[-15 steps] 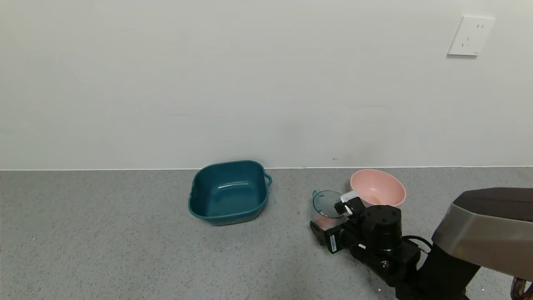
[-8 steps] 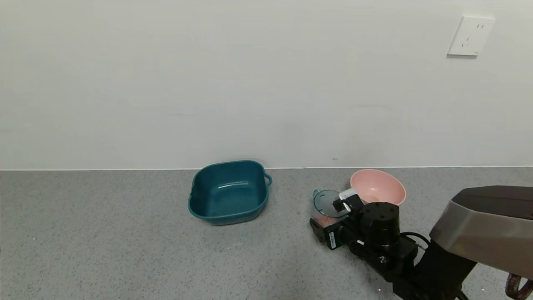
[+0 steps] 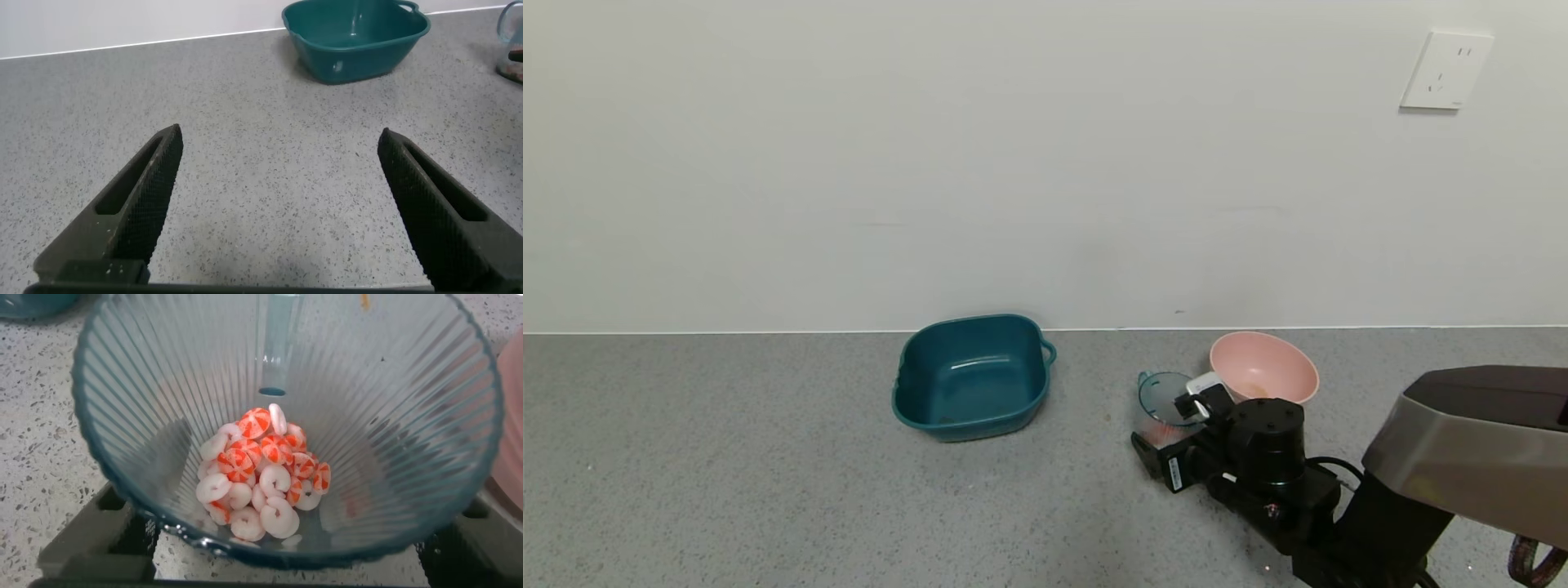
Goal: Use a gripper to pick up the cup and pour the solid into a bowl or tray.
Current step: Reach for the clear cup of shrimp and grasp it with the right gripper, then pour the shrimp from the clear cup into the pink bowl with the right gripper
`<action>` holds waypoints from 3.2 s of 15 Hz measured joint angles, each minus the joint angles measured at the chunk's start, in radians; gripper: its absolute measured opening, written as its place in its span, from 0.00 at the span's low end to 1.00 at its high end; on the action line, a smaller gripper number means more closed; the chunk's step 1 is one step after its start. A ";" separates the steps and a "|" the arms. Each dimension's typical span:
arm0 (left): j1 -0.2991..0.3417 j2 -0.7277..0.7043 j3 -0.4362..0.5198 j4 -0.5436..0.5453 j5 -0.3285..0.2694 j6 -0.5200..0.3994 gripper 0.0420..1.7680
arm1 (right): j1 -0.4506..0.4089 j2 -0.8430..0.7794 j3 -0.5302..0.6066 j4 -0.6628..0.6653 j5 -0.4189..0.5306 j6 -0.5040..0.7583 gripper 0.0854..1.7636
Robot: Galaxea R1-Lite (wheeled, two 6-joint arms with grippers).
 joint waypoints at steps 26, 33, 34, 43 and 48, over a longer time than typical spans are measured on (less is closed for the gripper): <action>0.000 0.000 0.000 0.000 0.000 0.000 0.97 | 0.003 -0.150 -0.036 0.150 0.000 -0.079 0.75; 0.000 0.000 0.000 0.000 0.000 0.000 0.97 | -0.163 -0.381 -0.203 0.503 0.016 -0.092 0.75; 0.000 0.000 0.000 0.000 0.000 0.000 0.97 | -0.206 -0.406 -0.225 0.536 0.037 -0.094 0.75; 0.000 0.000 0.000 0.000 0.000 0.000 0.97 | -0.537 -0.464 -0.261 0.616 0.213 -0.236 0.75; 0.000 0.000 0.000 0.000 0.000 0.000 0.97 | -0.601 -0.442 -0.257 0.616 0.238 -0.379 0.75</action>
